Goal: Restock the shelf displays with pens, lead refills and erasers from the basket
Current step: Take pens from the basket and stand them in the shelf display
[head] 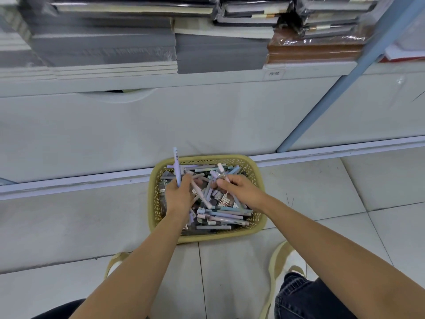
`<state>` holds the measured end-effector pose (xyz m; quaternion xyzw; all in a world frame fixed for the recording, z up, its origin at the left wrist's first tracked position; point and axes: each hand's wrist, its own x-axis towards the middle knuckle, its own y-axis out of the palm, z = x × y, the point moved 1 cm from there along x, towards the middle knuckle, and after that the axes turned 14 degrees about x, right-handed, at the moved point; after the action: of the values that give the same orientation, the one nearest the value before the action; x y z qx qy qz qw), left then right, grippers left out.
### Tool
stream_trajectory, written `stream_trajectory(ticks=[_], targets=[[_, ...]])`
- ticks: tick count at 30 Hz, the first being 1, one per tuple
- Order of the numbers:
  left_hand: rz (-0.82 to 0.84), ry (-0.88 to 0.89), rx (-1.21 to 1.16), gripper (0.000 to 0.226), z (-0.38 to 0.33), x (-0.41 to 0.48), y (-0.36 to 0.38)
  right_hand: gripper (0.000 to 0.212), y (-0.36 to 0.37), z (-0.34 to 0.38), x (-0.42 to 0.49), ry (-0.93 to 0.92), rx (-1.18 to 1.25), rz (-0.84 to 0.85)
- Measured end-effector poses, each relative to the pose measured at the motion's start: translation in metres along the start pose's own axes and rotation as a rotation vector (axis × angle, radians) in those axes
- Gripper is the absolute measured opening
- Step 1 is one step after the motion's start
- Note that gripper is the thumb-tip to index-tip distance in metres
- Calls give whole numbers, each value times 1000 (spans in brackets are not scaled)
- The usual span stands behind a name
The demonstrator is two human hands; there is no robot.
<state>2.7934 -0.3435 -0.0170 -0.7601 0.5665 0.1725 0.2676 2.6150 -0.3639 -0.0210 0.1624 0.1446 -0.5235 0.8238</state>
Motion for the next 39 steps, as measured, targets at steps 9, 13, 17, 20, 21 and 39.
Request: stream_trajectory(ticks=[9, 13, 17, 20, 21, 39], targets=[[137, 302, -5, 42, -57, -29, 1, 31, 21, 90, 9, -197, 340, -132], [221, 424, -69, 31, -93, -50, -2, 30, 43, 128, 3, -261, 526, -95], [206, 505, -92, 24, -127, -71, -15, 32, 64, 164, -14, -319, 456, -50], [193, 630, -73, 34, -161, -87, -34, 36, 68, 204, -28, -458, 220, -102], [195, 675, -66, 38, -176, -92, -42, 34, 68, 221, -34, -529, 174, -122], [-116, 1030, -1, 32, -375, -131, -141, 18, 61, 472, -64, -892, -425, -412]])
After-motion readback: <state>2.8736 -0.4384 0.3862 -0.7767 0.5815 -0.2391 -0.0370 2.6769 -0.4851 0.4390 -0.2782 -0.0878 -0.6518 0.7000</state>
